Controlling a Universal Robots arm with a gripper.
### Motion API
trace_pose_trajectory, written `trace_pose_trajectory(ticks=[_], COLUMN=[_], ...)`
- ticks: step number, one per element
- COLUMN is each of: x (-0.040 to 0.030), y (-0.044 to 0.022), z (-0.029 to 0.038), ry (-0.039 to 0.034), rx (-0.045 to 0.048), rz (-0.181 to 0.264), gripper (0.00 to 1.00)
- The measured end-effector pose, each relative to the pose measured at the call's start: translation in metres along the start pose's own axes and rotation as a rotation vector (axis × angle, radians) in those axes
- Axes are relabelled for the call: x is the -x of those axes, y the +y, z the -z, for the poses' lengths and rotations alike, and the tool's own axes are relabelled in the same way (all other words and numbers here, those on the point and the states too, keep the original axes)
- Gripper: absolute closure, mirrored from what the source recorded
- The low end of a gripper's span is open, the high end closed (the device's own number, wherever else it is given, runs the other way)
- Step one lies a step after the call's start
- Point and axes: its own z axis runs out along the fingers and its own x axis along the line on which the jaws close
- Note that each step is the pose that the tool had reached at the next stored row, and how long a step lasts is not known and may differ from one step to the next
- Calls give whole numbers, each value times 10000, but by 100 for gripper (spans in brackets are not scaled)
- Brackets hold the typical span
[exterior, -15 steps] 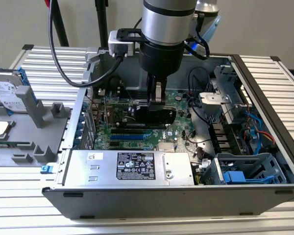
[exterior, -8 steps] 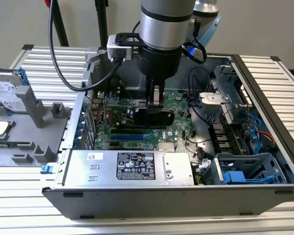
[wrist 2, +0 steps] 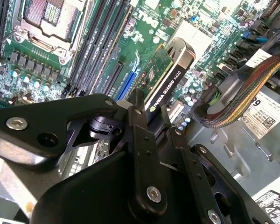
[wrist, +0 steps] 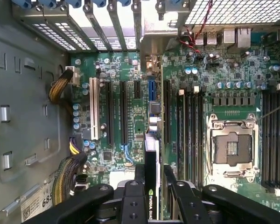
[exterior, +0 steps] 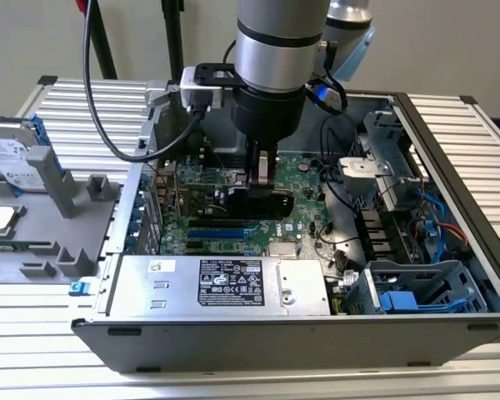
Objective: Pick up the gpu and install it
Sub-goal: 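Insert the gpu into the slot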
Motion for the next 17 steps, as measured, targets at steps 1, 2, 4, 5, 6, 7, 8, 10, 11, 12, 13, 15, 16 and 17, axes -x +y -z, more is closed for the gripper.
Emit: trace_pose_trajectory(ticks=[1, 2, 4, 5, 6, 7, 8, 10, 11, 12, 13, 15, 16, 17], x=[0, -1, -1, -1, -2, -2, -2, -3, -4, -4, -5, -5, -6, -6], y=[3, 6, 25, 34, 40, 50, 63, 85, 96, 105, 118, 138, 150, 161], z=[-3, -6, -29, -39, -46, -53, -63, -84, -95, -103, -114, -131, -141, -153], ry=[1, 2, 0, -1, 1, 1, 0, 2, 2, 3, 3, 2, 3, 2], rx=[4, 9, 12, 18, 25, 29, 33, 40, 45, 51, 56, 69, 75, 80], rz=[-1, -1, -1, -2, -1, -1, -1, -1, -1, 0, 0, -1, -1, 0], gripper=[100, 100, 100, 100, 100, 100, 100, 100, 100, 100, 100, 100, 100, 100])
